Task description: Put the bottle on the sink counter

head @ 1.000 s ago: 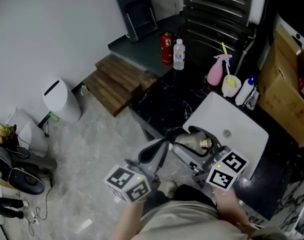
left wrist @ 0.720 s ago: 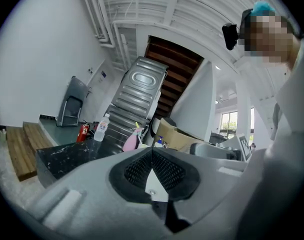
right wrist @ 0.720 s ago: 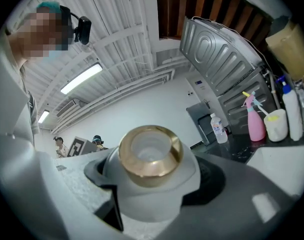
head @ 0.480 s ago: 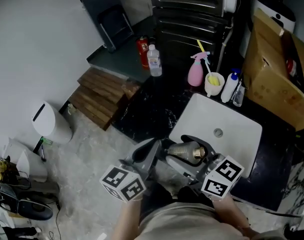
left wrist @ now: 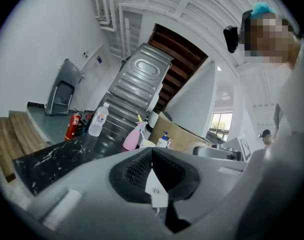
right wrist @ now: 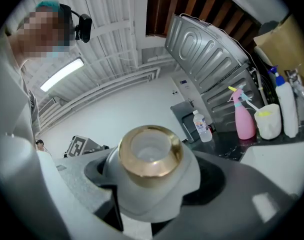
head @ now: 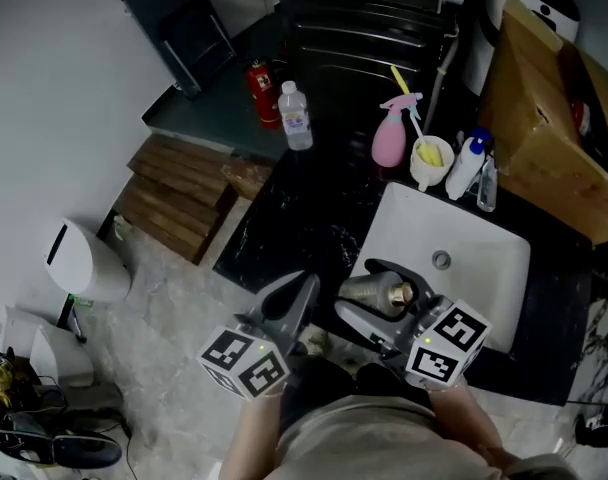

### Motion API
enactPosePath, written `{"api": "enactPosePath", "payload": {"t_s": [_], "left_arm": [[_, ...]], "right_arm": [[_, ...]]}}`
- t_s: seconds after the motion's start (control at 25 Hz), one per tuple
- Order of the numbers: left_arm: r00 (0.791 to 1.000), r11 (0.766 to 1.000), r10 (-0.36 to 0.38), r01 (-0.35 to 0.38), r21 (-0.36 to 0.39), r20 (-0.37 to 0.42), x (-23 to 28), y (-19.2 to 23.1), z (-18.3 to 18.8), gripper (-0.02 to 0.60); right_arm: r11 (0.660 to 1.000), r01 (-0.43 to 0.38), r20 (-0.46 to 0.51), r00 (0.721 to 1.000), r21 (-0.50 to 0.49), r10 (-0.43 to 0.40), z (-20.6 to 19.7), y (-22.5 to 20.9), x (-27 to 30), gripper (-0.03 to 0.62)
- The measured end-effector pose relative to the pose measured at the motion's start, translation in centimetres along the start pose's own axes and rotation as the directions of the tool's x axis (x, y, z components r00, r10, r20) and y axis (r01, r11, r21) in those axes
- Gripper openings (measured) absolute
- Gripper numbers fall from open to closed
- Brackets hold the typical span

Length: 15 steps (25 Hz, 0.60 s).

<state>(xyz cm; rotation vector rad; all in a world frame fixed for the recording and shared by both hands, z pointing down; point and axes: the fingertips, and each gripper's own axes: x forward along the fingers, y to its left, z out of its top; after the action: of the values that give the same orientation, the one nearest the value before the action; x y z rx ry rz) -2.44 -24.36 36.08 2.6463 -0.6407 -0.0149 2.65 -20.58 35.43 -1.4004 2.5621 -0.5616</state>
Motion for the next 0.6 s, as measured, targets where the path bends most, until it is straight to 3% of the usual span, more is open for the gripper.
{"api": "enactPosePath", "payload": {"t_s": [0.24,0.6], "left_arm": [[0.997,0.998,-0.064,0.065,0.006,-0.045,1.5,5.2,2.0,0.006],[0.984,0.990,-0.137,0.132,-0.049,-0.111,3.6,12.1,2.0,0.006]], "right_arm": [[0.997,0.076,0.011,0.997,0.028,-0.077,0.9,-3.5,5.9,0.342],[0.983,0.181,0.011,0.983,0.036,-0.181,1.5,-6.7,11.8,0.342]]}}
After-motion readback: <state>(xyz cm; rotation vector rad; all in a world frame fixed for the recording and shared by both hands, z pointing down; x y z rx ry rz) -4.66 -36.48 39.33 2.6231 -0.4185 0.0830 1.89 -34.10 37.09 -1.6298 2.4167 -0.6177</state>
